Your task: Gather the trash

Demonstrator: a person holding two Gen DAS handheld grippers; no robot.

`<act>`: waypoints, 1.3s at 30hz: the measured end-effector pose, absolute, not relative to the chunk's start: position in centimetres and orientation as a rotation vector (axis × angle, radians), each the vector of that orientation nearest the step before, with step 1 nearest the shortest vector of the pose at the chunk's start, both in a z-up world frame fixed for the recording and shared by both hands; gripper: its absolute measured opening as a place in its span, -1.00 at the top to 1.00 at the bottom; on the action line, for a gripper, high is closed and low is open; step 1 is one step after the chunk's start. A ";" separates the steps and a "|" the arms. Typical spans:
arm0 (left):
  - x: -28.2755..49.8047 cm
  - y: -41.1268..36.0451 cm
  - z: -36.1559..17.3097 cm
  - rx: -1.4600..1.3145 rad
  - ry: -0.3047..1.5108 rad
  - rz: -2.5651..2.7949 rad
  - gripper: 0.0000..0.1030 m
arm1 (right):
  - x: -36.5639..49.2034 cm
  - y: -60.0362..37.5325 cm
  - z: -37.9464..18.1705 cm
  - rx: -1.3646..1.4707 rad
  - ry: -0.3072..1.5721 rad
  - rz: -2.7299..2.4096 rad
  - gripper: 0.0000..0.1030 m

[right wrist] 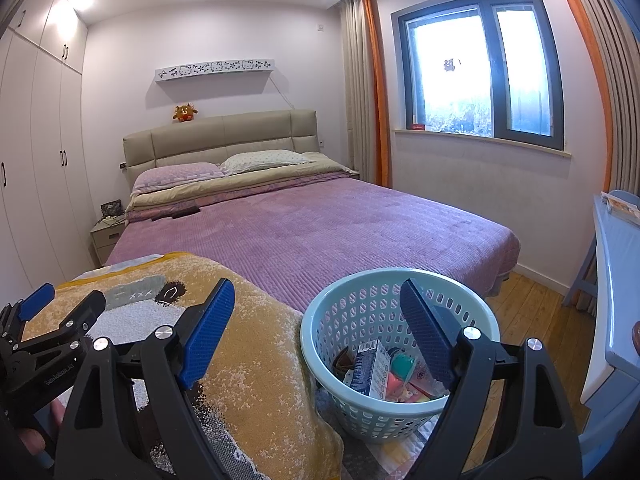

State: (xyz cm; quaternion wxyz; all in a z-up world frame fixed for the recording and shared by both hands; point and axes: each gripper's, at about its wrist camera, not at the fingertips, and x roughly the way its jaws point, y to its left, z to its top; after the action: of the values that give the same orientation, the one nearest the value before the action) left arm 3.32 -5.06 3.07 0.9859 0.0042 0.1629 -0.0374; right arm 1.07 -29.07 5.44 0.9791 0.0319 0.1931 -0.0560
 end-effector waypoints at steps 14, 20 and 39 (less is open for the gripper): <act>3.6 -4.3 3.1 -0.024 0.339 -0.069 -0.86 | 0.5 -28.9 6.2 0.068 0.382 -0.107 -0.56; 3.7 -4.3 3.2 -0.019 0.336 -0.067 -0.86 | 0.5 -29.1 6.2 0.078 0.388 -0.107 -0.56; 3.5 -4.3 3.2 -0.016 0.335 -0.047 -0.86 | 0.6 -29.3 5.9 0.075 0.395 -0.103 -0.56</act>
State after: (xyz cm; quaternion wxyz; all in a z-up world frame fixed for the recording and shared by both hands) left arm 3.51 -4.31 3.24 0.9857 -0.0078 0.1668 -0.0236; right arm 0.56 -29.32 5.91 0.9785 0.0370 0.1961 -0.0513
